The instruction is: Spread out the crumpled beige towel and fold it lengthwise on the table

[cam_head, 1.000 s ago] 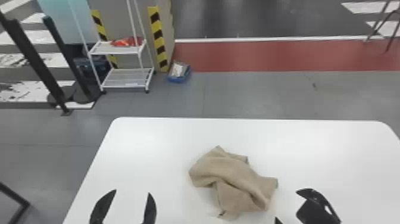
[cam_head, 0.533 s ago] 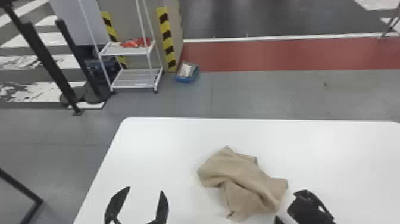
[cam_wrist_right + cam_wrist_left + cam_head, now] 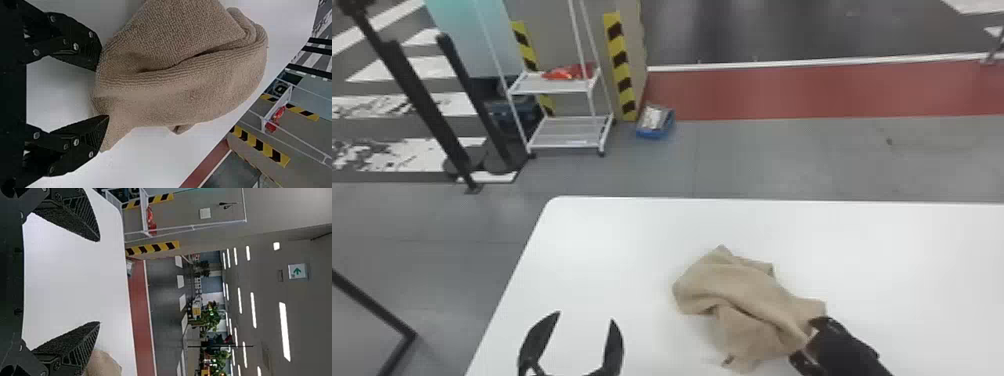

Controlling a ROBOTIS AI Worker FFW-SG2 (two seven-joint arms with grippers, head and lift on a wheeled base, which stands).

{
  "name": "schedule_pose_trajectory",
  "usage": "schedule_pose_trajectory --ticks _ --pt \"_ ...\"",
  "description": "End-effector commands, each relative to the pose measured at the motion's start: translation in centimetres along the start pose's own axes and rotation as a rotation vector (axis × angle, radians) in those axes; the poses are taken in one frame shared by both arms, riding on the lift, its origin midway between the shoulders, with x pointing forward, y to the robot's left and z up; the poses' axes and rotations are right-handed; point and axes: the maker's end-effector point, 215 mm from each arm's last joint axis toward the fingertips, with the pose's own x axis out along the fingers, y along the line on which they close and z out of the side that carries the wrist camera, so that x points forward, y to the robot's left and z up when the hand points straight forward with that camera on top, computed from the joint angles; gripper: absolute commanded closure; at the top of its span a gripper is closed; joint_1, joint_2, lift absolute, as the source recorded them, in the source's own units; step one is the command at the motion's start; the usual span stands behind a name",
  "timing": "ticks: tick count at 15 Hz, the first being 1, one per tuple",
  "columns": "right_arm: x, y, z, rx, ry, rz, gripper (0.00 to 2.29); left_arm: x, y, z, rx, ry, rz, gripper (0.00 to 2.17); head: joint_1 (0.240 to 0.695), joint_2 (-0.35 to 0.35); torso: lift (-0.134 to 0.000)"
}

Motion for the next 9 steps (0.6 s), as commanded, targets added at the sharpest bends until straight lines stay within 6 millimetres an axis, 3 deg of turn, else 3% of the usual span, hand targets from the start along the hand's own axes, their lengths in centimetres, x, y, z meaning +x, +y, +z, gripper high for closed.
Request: schedule_pose_trajectory --ticks 1,2,4,6,9 --pt "0.3 0.4 0.6 0.001 -0.009 0.007 1.15 -0.1 0.1 0.0 -0.001 -0.001 0.000 0.14 0.695 0.158 0.000" --pt "0.3 0.4 0.8 0.011 -0.017 0.007 1.39 -0.1 0.1 0.0 -0.001 -0.001 -0.001 0.14 0.695 0.161 0.000" --pt "-0.2 -0.4 1.4 0.049 -0.047 -0.005 1.65 -0.2 0.1 -0.1 -0.002 0.001 0.001 0.14 0.695 0.166 0.000" --pt "-1.3 -2.8 2.7 0.140 -0.108 -0.028 1.68 -0.1 0.2 0.0 -0.001 -0.002 0.001 0.14 0.695 0.167 0.000" --pt "-4.5 -7.2 4.9 0.379 -0.256 0.009 1.68 -0.3 0.1 0.0 0.000 -0.001 -0.002 0.14 0.695 0.157 0.000"
